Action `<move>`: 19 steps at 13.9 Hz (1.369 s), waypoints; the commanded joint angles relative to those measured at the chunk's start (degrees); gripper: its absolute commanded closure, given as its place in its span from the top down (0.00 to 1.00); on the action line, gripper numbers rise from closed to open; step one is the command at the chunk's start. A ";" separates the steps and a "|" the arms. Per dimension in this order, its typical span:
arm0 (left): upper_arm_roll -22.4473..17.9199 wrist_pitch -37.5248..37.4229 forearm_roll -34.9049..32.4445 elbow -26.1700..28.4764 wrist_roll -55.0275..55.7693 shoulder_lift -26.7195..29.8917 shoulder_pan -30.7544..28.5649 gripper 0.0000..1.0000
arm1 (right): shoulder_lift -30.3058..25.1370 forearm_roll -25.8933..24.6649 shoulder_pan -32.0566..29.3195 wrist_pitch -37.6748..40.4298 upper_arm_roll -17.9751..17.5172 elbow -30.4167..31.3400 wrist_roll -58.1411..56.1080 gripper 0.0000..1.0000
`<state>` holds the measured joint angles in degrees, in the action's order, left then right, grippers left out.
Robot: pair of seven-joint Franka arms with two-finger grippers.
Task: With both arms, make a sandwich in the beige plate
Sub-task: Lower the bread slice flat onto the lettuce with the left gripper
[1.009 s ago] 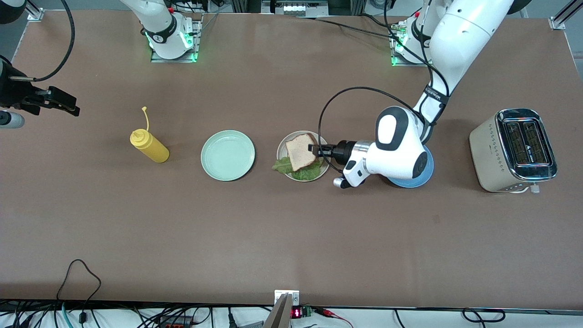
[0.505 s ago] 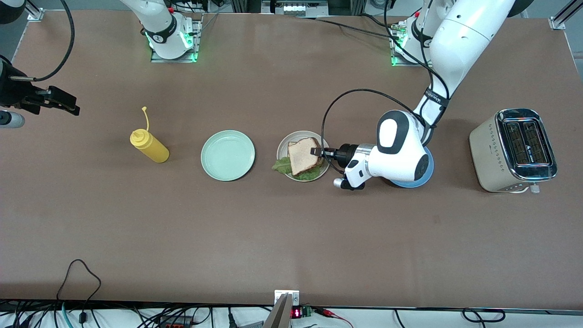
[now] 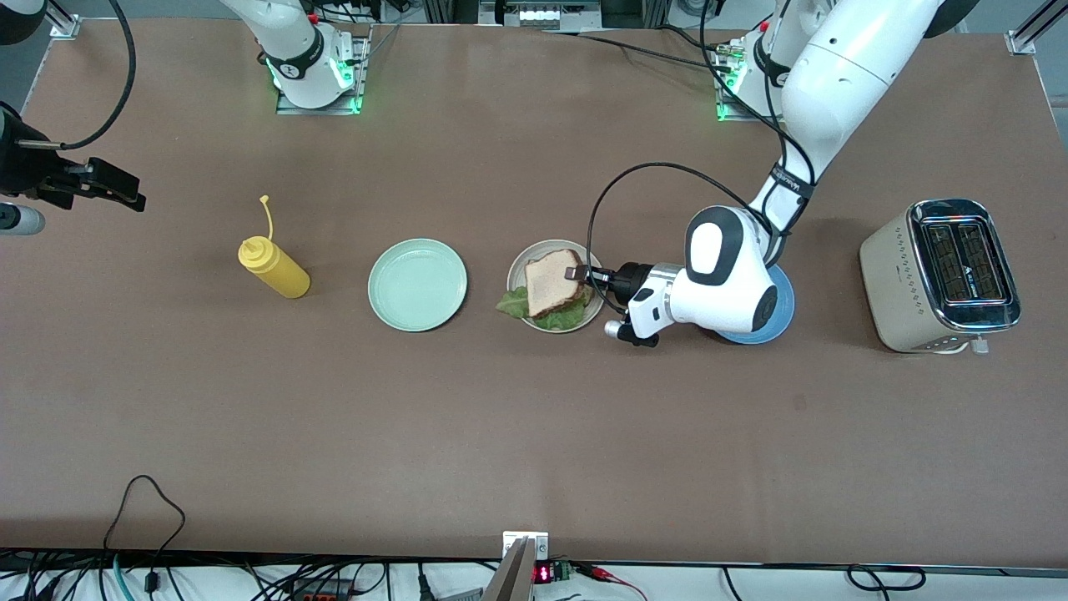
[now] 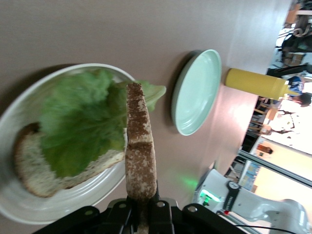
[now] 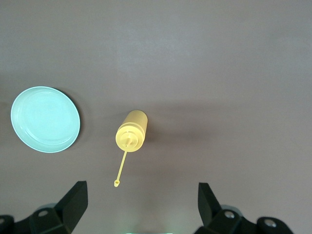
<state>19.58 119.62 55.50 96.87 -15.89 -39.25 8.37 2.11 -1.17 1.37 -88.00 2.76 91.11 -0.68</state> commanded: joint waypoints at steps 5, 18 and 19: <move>-0.15 -1.14 5.06 1.57 -9.58 -1.36 -1.42 0.00 | -0.44 0.11 0.03 0.37 0.06 0.38 0.24 1.00; -0.68 -0.97 4.26 2.10 -22.24 -6.37 -4.50 0.02 | 0.00 0.20 -0.41 -0.68 0.67 0.21 0.33 1.00; -0.77 -0.88 4.26 2.10 -22.42 -6.37 -4.50 0.13 | 0.00 0.20 -0.67 -0.77 0.76 0.03 0.33 1.00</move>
<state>18.90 119.22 58.75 99.04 -35.48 -45.06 4.27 2.57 -1.17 1.21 -88.41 3.22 91.11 -0.58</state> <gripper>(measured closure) 0.903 0.000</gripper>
